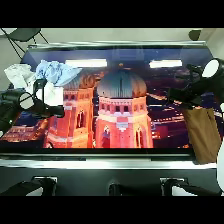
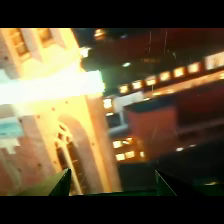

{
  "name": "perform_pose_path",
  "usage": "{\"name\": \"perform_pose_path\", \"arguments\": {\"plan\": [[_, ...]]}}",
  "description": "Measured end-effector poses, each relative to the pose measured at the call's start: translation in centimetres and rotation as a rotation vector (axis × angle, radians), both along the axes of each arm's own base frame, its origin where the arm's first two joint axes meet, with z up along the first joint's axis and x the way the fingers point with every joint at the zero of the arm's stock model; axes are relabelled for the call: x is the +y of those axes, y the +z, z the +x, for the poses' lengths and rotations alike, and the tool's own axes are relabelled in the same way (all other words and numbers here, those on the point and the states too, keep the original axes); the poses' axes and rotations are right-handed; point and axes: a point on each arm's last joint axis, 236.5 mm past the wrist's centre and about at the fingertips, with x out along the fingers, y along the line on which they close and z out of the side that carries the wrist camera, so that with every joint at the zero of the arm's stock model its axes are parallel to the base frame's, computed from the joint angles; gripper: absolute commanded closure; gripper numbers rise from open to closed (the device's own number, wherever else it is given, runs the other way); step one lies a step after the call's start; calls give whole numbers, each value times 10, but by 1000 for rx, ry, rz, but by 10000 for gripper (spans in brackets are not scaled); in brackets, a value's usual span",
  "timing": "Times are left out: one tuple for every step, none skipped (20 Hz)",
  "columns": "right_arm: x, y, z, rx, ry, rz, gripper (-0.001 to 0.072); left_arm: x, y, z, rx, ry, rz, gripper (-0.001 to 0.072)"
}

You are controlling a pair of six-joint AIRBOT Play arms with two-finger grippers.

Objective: Fold the shirts.

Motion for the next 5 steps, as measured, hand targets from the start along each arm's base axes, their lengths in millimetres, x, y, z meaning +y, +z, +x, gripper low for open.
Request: {"name": "perform_pose_path", "arguments": {"plan": [[0, 0, 0, 2, 1, 0, 74, 0, -1, 0, 1, 0, 0, 43], [1, -1, -1, 4, 0, 1, 74, 0, -1, -1, 1, 0, 0, 42], [1, -1, -1, 5, 0, 1, 73, 0, -1, -1, 2, 0, 0, 43], [1, -1, -1, 5, 0, 1, 74, 0, -1, -1, 2, 1, 0, 43], [1, -1, -1, 6, 0, 1, 74, 0, -1, -1, 2, 1, -1, 43]]}}
